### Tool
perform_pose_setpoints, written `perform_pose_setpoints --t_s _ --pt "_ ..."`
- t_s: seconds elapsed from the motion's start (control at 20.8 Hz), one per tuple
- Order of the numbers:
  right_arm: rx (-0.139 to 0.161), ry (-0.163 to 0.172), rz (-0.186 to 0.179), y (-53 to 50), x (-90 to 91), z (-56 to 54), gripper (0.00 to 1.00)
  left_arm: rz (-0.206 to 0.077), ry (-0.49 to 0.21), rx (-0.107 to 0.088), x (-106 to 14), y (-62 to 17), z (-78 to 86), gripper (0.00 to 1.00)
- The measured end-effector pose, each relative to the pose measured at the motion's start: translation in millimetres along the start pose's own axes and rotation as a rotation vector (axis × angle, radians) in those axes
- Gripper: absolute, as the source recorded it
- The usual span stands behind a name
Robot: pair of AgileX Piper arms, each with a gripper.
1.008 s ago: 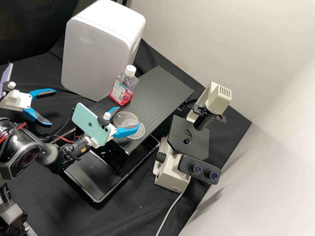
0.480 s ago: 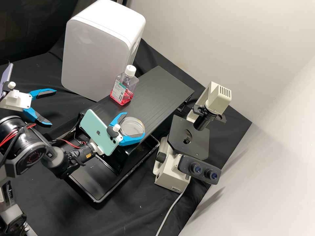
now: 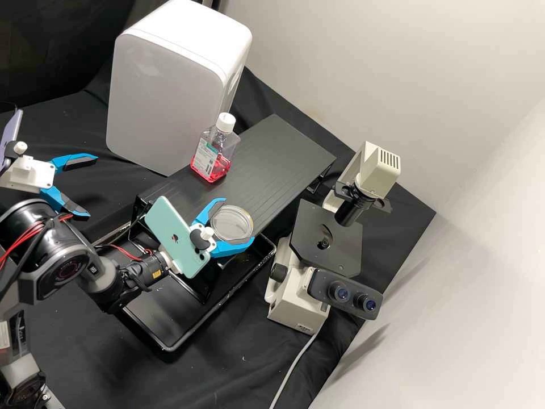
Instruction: Place the lid on the petri dish
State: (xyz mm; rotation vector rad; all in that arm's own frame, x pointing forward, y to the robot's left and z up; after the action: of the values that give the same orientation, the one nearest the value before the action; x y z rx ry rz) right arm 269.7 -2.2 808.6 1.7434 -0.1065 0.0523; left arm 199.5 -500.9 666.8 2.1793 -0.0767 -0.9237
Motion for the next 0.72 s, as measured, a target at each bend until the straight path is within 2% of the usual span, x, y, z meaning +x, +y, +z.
perform_pose_setpoints --t_s 0.19,0.38,0.53,0.72 --pt "0.001 -0.006 -0.016 -2.6 4.2 -1.3 0.0 0.0 0.0 0.0 0.0 0.0 0.0 1.0" --pt "-0.023 0.002 -0.027 -5.2 5.7 -4.0 0.0 0.0 0.0 0.0 0.0 0.0 0.0 1.0" --pt "-0.058 0.013 -0.043 -9.4 5.6 -7.1 0.0 0.0 0.0 0.0 0.0 0.0 0.0 1.0" --pt "-0.08 0.016 -0.069 -14.6 7.3 -10.5 0.0 0.0 0.0 0.0 0.0 0.0 0.0 1.0"
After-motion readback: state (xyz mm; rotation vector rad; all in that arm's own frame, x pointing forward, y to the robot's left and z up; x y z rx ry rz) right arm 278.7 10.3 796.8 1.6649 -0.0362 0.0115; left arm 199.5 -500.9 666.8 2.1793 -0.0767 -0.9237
